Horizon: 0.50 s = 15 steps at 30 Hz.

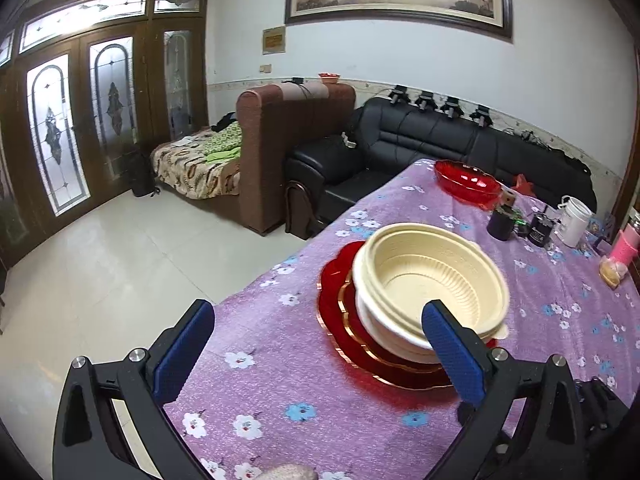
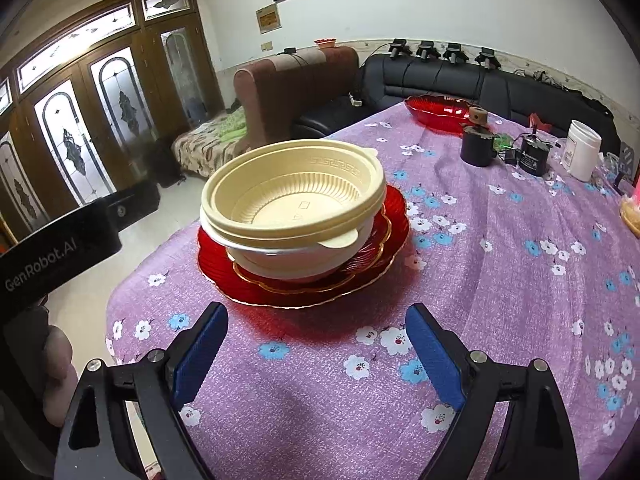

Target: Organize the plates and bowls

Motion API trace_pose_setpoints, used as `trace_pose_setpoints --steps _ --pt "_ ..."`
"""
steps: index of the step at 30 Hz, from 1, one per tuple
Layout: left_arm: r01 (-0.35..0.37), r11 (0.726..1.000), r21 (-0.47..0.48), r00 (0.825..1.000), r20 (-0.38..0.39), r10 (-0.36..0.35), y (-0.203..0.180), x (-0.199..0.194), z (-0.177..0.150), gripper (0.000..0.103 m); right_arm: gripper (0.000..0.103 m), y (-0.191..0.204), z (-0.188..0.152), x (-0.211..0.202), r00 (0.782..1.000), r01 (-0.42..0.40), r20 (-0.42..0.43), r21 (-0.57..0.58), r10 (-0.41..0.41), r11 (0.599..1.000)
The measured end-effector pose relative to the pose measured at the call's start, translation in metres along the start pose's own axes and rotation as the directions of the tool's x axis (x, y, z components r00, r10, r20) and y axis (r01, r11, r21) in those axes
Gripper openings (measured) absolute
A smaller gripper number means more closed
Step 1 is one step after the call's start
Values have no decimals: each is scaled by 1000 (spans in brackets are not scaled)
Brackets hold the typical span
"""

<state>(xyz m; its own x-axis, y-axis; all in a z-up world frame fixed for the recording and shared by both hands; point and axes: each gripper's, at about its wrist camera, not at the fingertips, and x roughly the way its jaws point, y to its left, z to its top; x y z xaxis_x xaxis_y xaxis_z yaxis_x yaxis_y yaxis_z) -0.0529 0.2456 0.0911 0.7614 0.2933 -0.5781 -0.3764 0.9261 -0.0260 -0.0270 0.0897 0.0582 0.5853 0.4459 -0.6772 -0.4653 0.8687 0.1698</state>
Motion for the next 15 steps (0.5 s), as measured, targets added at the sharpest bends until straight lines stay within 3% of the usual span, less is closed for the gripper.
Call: trace_pose_setpoints --steps 12,15 --pt "-8 999 37 1000 8 7 -37 -3 24 103 93 -18 14 -5 999 -12 -41 -29 11 1000" --pt "34 997 73 999 -10 -33 -58 -5 30 103 93 -39 14 -18 1000 -1 -20 10 1 1000"
